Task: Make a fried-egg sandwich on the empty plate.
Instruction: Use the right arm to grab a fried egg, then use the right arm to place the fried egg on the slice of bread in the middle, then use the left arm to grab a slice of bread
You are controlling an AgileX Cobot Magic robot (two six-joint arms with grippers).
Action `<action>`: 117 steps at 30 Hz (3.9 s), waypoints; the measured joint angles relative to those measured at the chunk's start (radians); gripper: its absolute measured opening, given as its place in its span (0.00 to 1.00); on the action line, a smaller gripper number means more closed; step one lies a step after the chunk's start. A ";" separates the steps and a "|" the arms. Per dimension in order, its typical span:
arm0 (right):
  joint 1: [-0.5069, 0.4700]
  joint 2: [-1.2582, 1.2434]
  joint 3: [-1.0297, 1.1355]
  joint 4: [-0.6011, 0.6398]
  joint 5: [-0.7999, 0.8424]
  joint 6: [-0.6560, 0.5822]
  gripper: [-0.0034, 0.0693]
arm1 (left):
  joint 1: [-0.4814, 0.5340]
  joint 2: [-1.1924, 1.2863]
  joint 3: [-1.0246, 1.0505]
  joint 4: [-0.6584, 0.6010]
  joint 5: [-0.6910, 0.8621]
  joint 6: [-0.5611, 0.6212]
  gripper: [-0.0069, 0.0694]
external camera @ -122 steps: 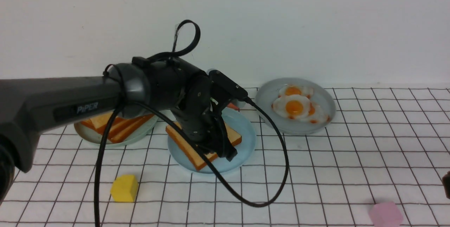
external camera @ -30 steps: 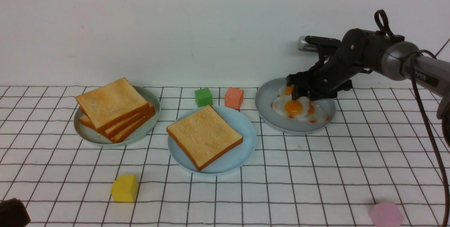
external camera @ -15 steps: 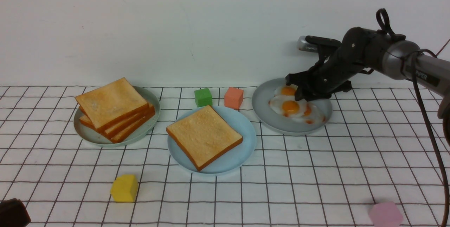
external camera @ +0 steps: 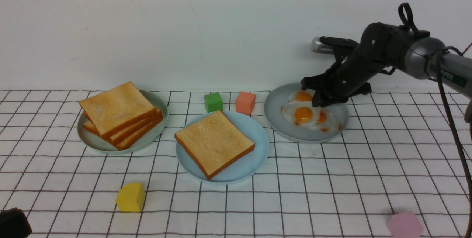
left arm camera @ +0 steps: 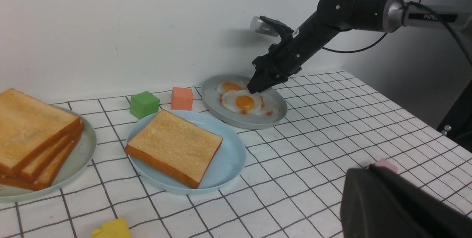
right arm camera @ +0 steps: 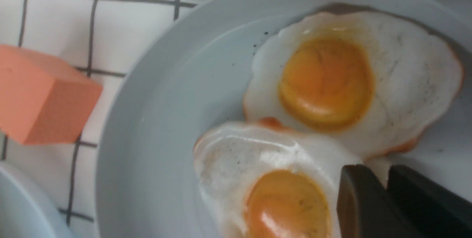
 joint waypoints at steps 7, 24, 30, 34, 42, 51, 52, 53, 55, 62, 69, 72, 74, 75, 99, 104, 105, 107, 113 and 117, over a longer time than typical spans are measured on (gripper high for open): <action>0.001 -0.054 0.001 0.000 0.078 -0.021 0.14 | 0.000 0.000 0.000 0.002 0.000 0.000 0.08; 0.009 -0.243 0.001 0.331 0.275 -0.236 0.13 | 0.000 0.000 0.000 0.083 0.003 0.001 0.09; 0.089 -0.250 0.048 0.537 0.318 -0.327 0.13 | 0.000 0.000 0.000 0.094 0.011 0.001 0.09; 0.161 -0.235 0.098 0.573 0.240 -0.341 0.13 | 0.000 0.000 0.000 0.095 0.014 0.001 0.09; 0.222 -0.102 0.119 0.674 0.050 -0.365 0.12 | 0.000 0.000 0.000 0.095 0.017 0.001 0.10; 0.221 -0.020 0.121 0.724 0.020 -0.366 0.13 | 0.000 0.000 0.000 0.094 0.040 0.000 0.10; 0.221 -0.016 0.121 0.725 0.016 -0.366 0.13 | 0.000 0.000 0.000 0.093 0.041 0.000 0.10; 0.221 -0.012 0.121 0.720 0.012 -0.366 0.17 | 0.000 0.000 0.000 0.085 0.042 0.000 0.10; 0.221 -0.012 0.121 0.702 0.003 -0.366 0.24 | 0.000 0.000 0.000 0.071 0.045 0.000 0.10; 0.190 -0.021 0.121 0.589 -0.019 -0.366 0.60 | 0.000 0.000 0.000 0.058 0.066 -0.002 0.11; 0.104 -0.197 0.122 0.347 0.166 -0.255 0.43 | 0.000 0.151 -0.007 0.099 0.166 -0.181 0.09; 0.102 -0.328 0.140 0.194 0.243 -0.197 0.22 | 0.000 0.315 -0.045 0.149 0.200 -0.266 0.07; 0.108 -0.425 0.180 0.086 0.277 -0.146 0.09 | 0.000 0.431 -0.090 0.178 0.224 -0.292 0.07; 0.109 -0.425 0.185 0.076 0.278 -0.146 0.08 | 0.000 0.444 -0.101 0.179 0.227 -0.295 0.07; 0.131 -1.506 1.022 0.123 0.069 -0.195 0.07 | 0.471 1.471 -0.858 -0.023 0.349 0.373 0.07; 0.131 -1.508 1.024 0.273 0.065 -0.326 0.07 | 0.512 1.593 -0.903 -0.003 0.338 0.560 0.14; 0.131 -1.503 1.024 0.296 0.067 -0.346 0.07 | 0.514 1.610 -0.906 0.017 0.335 0.597 0.17; 0.131 -1.496 1.024 0.347 0.075 -0.391 0.07 | 0.514 1.638 -0.909 0.058 0.331 0.649 0.27; 0.131 -1.496 1.027 0.392 0.090 -0.424 0.08 | 0.514 1.661 -0.913 0.086 0.251 0.671 0.50; 0.131 -1.496 1.029 0.394 0.092 -0.425 0.08 | 0.514 1.696 -0.914 0.087 0.174 0.671 0.58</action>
